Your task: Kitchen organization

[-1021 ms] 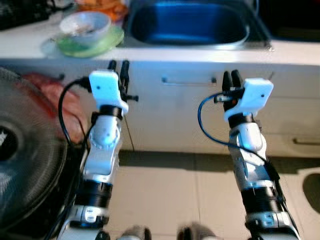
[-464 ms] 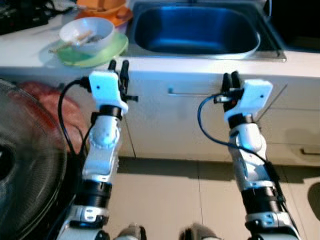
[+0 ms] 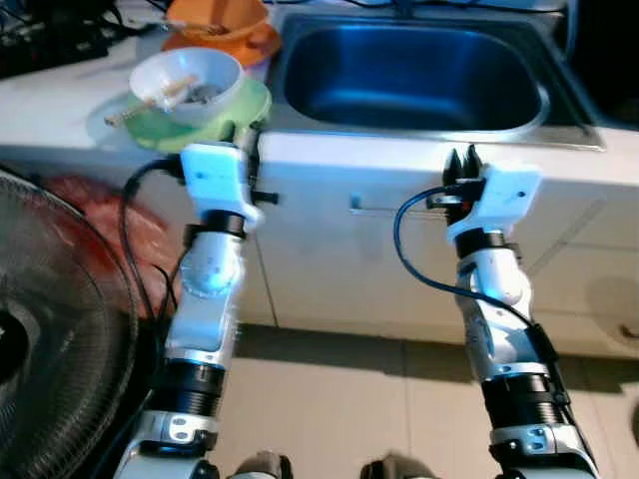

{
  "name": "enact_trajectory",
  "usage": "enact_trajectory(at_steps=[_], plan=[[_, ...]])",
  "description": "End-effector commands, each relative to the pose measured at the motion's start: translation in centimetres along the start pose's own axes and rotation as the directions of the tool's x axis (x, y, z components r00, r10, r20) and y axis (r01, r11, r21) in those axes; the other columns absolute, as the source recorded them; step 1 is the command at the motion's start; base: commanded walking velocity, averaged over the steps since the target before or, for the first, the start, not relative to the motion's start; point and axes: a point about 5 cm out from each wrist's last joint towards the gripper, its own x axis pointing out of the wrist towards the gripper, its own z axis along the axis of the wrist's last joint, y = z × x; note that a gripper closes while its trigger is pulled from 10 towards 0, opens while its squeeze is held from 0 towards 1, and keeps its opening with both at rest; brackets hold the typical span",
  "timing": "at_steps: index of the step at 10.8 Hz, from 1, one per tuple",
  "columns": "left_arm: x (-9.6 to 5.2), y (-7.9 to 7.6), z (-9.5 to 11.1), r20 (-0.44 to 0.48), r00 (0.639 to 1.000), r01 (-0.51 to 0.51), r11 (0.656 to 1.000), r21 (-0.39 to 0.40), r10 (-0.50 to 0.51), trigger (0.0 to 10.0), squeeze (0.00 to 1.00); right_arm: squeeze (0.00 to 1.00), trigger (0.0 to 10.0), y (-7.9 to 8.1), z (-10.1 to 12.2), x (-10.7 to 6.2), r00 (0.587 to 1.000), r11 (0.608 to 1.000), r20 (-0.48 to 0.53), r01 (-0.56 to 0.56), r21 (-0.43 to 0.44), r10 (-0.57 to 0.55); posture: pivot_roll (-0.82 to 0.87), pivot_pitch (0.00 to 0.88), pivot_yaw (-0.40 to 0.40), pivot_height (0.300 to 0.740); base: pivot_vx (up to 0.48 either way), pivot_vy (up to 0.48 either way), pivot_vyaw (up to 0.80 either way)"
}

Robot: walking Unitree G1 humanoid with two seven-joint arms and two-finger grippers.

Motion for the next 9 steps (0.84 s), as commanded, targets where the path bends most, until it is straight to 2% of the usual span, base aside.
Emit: enact_trajectory(at_steps=[1, 9], plan=[[-0.05, -0.84, 0.06, 0.000, 1.000, 0.023, 1.000, -0.018, -0.023, 10.0, 0.00, 0.00, 10.0, -0.78, 0.01, -0.15, 1.000, 1.000, -0.002, 0.021, -0.011, -0.021, 0.02, 0.164, 0.025, 0.740, 0.379, 0.000, 0.00], [-0.07, -1.02, -0.11, -0.008, 0.999, 0.035, 0.999, -0.019, -0.035, 10.0, 0.00, 0.00, 10.0, -0.78, -0.20, -0.19, 1.000, 1.000, -0.012, 0.018, -0.025, -0.018, 0.02, 0.161, 0.025, 0.740, 0.378, 0.000, 0.00]])
